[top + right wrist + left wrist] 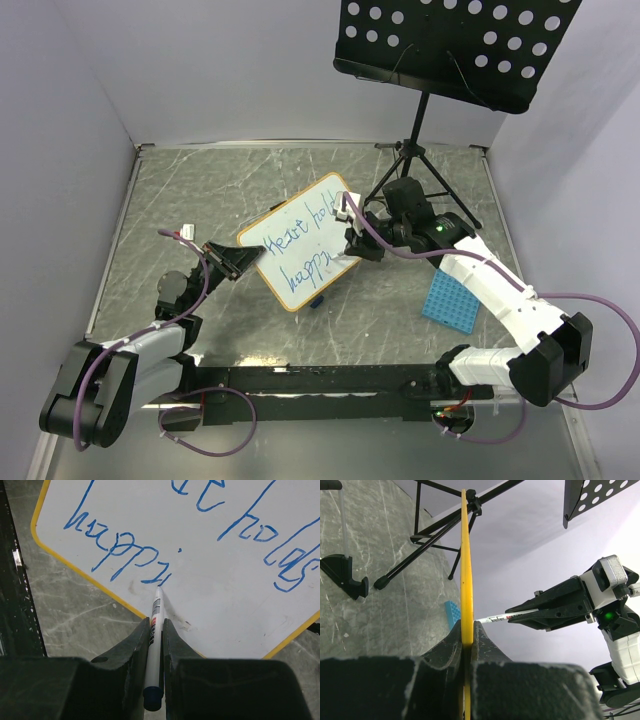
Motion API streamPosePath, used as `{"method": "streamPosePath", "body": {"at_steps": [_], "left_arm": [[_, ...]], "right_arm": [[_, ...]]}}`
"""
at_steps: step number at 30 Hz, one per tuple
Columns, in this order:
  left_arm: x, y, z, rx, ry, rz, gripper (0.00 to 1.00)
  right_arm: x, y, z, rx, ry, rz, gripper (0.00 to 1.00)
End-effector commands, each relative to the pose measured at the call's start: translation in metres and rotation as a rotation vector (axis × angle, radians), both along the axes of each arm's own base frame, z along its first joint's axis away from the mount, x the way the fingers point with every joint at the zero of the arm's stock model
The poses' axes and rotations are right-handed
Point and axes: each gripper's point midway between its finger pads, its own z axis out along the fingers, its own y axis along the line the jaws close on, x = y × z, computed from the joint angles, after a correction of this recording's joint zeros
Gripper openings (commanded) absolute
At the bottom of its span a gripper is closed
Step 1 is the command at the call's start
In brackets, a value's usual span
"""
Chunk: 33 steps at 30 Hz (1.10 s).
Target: Write a sentence on the whiteboard
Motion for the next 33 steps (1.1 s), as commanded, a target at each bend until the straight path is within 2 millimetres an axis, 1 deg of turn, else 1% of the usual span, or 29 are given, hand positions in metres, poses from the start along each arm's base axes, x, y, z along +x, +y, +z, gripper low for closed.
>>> {"method": "streamPosePath", "body": {"at_steps": [1,5,13,19,25,30,33], "left_arm": [[-0.010,0.002,0.049,-0.080,-0.180,-0.014,0.01],[-0.011,0.002,0.049,-0.079,-0.177,-0.012,0.01],[-0.011,0.002,0.049,-0.078,-0.181,-0.010,0.01],[-0.011,0.002,0.050,-0.079,-0.181,-0.012,0.01],[-0.010,0.002,0.050,-0.078,-0.181,-0.013,0.01],[-0.010,0.002,0.051,-0.080,-0.183,-0.014,0.01],[-0.010,0.001,0.051,-0.077,-0.184,-0.014,0.01]], "right_arm": [[0.009,0.005,0.023,0.044,-0.045,-0.003,0.00],[0.015,0.008,0.029,0.060,-0.058,-0.019,0.00],[0.025,0.011,0.033,0.070,-0.069,-0.045,0.00],[0.033,0.009,0.028,0.052,-0.073,-0.082,0.00],[0.041,0.005,0.033,0.063,-0.106,-0.129,0.00],[0.041,0.003,0.032,0.060,-0.103,-0.138,0.00],[0.040,0.001,0.028,0.047,-0.094,-0.139,0.00]]}}
